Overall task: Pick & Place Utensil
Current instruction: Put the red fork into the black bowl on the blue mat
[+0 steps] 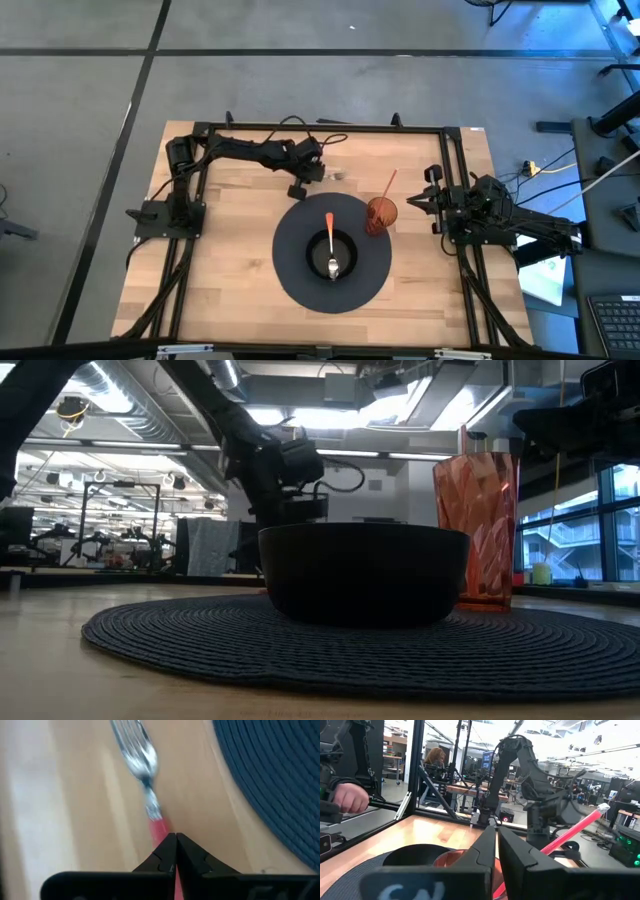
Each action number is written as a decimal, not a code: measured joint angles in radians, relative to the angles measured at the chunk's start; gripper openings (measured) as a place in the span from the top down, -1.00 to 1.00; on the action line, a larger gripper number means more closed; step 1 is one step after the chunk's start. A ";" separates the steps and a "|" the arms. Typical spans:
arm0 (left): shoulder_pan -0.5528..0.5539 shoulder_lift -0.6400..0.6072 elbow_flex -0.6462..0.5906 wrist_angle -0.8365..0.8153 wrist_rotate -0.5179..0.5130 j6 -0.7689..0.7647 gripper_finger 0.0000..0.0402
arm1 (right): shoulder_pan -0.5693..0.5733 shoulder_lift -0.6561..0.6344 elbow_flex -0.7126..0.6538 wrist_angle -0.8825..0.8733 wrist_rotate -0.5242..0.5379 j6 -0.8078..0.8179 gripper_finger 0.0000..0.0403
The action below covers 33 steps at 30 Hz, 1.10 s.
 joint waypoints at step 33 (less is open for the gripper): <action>0.053 0.006 0.046 -0.007 0.103 -0.261 0.27 | 0.000 0.000 0.000 -0.022 0.000 -0.003 0.88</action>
